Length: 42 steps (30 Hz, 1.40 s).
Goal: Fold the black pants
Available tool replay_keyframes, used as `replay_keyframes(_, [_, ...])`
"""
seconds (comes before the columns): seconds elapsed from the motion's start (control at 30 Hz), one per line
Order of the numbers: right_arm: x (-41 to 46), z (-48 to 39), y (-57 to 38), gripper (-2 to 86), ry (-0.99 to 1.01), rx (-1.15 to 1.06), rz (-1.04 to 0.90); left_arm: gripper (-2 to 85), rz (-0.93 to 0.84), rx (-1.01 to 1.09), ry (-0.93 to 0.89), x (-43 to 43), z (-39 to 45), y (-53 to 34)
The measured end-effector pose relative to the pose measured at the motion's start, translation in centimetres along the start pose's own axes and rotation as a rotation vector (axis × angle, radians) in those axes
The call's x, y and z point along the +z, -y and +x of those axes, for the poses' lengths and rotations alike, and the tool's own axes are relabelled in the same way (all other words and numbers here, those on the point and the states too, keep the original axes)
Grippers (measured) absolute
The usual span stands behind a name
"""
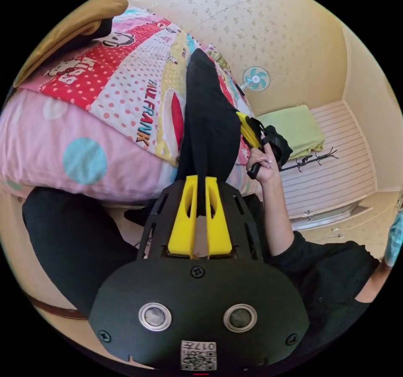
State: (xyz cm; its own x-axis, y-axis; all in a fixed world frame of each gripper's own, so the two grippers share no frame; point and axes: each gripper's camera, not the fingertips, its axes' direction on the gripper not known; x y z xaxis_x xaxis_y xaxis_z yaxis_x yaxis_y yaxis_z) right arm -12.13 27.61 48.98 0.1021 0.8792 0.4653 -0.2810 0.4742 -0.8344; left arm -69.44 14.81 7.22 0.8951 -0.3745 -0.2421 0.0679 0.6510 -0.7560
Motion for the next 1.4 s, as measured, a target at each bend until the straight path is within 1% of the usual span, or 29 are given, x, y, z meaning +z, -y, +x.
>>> replay_keyframes(0.03, [0.2,-1.0,0.1,3.8,-0.088,-0.054,-0.049,3.3,0.010,0.013,-0.027,-0.3,0.0,0.1])
replay_keyframes(0.07, [1.3,-1.1,0.0,3.7,-0.174,-0.088,-0.108,3.3,0.004,0.018,-0.005,-0.2,0.0,0.1])
replay_keyframes(0.13, [3.0,0.7,-0.6,3.7,-0.290,-0.050,-0.175,3.6,-0.106,-0.005,0.131,1.8,-1.1,0.5])
replay_keyframes(0.17, [3.4,2.1,-1.3,3.8,-0.304,-0.019,-0.170,3.7,-0.155,-0.026,0.124,2.8,-1.8,0.5])
replay_keyframes(0.2, [3.2,2.6,-1.7,3.8,-0.279,-0.011,-0.150,4.1,-0.258,-0.088,0.053,4.9,-3.1,0.4])
replay_keyframes(0.23, [2.5,3.3,-2.7,4.0,-0.195,0.009,-0.099,4.5,-0.310,-0.123,-0.017,6.3,-3.6,-0.2])
replay_keyframes(0.27, [1.8,3.9,-3.7,4.3,-0.102,0.019,-0.070,4.7,-0.298,-0.120,-0.017,6.5,-3.5,-0.5])
replay_keyframes(0.33, [1.5,4.3,-5.2,5.0,0.009,-0.003,-0.092,5.0,-0.181,-0.072,0.102,5.3,-2.1,-1.8])
replay_keyframes(0.37, [1.8,4.5,-6.3,5.6,0.027,-0.015,-0.132,5.1,-0.154,-0.064,0.128,4.9,-1.7,-2.1])
replay_keyframes(0.43, [2.0,4.5,-8.1,6.3,0.013,-0.054,-0.144,5.4,-0.038,-0.025,0.163,3.8,-0.8,-2.9])
replay_keyframes(0.47, [2.0,4.4,-9.5,6.4,0.019,-0.078,-0.103,5.4,-0.016,-0.008,0.157,3.7,-0.6,-3.0])
replay_keyframes(0.53, [2.1,4.4,-11.4,6.4,0.055,-0.089,-0.049,6.7,0.095,0.041,0.161,3.9,-0.3,-3.4])
replay_keyframes(0.6, [2.3,4.2,-12.9,6.1,0.087,-0.110,-0.009,8.2,0.135,0.014,0.174,4.5,-0.8,-3.7])
replay_keyframes(0.63, [2.6,3.9,-13.4,5.6,0.118,-0.136,-0.030,8.8,0.152,0.003,0.174,4.9,-1.1,-4.0])
replay_keyframes(0.67, [3.7,3.6,-13.6,4.7,0.185,-0.164,-0.148,8.9,0.160,0.004,0.170,5.1,-1.2,-4.2])
replay_keyframes(0.7, [4.3,3.4,-13.7,4.4,0.200,-0.169,-0.212,9.0,0.179,0.011,0.157,5.4,-1.2,-4.6])
replay_keyframes(0.73, [5.5,3.1,-14.3,3.9,0.164,-0.186,-0.308,9.1,0.195,0.016,0.158,5.6,-1.1,-4.9])
replay_keyframes(0.77, [5.9,2.7,-15.1,3.6,0.090,-0.220,-0.333,9.2,0.204,0.021,0.162,5.7,-1.0,-5.1])
replay_keyframes(0.8, [5.9,2.6,-15.5,3.4,0.068,-0.229,-0.328,9.4,0.225,0.040,0.175,5.8,-0.7,-5.3])
replay_keyframes(0.9, [4.5,2.6,-15.4,3.0,0.153,-0.189,-0.351,10.2,0.248,0.088,0.215,6.7,-0.2,-5.5])
replay_keyframes(0.97, [3.5,2.0,-14.7,3.2,0.120,-0.233,-0.436,11.2,0.222,0.097,0.216,7.6,-0.2,-5.5])
replay_keyframes(1.03, [2.8,2.1,-14.6,3.8,0.072,-0.277,-0.457,12.5,0.230,0.151,0.230,8.7,0.0,-6.1])
replay_keyframes(1.1, [1.7,2.8,-14.9,4.8,0.072,-0.278,-0.371,12.9,0.250,0.163,0.231,9.3,-0.1,-6.6])
replay_keyframes(1.17, [-0.3,3.6,-15.7,8.6,0.130,-0.261,-0.192,13.3,0.237,0.151,0.199,9.7,-0.3,-6.6])
replay_keyframes(1.23, [-0.7,3.4,-15.6,10.5,0.168,-0.282,-0.151,15.3,0.195,0.177,0.177,10.1,0.3,-6.3])
replay_keyframes(1.27, [-0.4,3.1,-15.3,11.5,0.130,-0.280,-0.143,15.6,0.184,0.192,0.186,10.3,0.6,-6.3])
replay_keyframes(1.33, [1.0,2.4,-15.3,12.8,0.040,-0.300,-0.152,16.6,0.132,0.264,0.252,11.8,1.8,-6.5])
replay_keyframes(1.4, [1.9,1.5,-15.9,12.8,-0.008,-0.329,-0.103,16.7,0.122,0.303,0.337,12.8,2.8,-6.6])
